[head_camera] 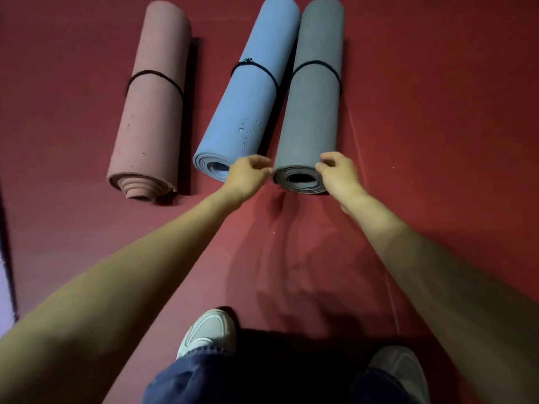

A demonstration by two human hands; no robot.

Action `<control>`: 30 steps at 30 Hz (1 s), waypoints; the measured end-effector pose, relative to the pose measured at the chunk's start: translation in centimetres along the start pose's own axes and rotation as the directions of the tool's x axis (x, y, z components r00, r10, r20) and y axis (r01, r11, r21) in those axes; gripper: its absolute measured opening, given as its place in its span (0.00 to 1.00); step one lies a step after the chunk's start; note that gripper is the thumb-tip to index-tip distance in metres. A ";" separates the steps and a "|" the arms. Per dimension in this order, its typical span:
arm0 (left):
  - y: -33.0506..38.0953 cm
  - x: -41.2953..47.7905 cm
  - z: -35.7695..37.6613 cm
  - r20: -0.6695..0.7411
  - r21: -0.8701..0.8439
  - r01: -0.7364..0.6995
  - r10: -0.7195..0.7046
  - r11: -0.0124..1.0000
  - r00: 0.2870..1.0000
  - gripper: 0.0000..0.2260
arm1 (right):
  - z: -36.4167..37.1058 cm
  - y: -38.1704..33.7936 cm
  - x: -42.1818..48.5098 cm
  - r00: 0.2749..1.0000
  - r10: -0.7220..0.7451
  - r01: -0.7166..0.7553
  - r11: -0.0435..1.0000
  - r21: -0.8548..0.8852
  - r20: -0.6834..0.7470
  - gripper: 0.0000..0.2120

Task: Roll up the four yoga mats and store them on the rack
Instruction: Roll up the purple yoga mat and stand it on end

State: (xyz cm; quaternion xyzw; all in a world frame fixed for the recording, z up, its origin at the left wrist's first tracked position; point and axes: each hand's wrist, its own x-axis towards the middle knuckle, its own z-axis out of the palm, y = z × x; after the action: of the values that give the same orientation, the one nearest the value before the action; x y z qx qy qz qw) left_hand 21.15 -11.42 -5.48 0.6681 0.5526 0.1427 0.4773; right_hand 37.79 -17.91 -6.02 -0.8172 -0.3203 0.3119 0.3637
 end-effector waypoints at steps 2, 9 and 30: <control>-1.7 -3.2 -2.5 0.067 0.110 -0.011 0.003 0.994 0.998 0.12 | 0.6 -0.6 -2.1 0.994 -0.075 0.092 0.972 -0.218 0.085 0.17; -7.7 -11.9 -12.4 0.170 0.351 0.006 -0.070 0.936 0.983 0.14 | 5.3 -8.4 -10.6 0.732 -0.225 0.613 0.629 -0.477 0.643 0.25; -30.9 -24.6 -31.0 -0.136 0.618 0.331 -0.317 0.714 0.939 0.26 | 29.9 -16.6 -22.8 0.127 0.073 0.971 -0.214 -0.109 0.989 0.31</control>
State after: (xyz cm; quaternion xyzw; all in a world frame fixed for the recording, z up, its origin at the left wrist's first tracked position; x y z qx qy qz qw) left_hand -28.28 -20.09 -6.19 0.6804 0.6810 -0.1303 0.2372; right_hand -3.04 -14.41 -2.76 -0.2923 -0.8962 0.1233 -0.3102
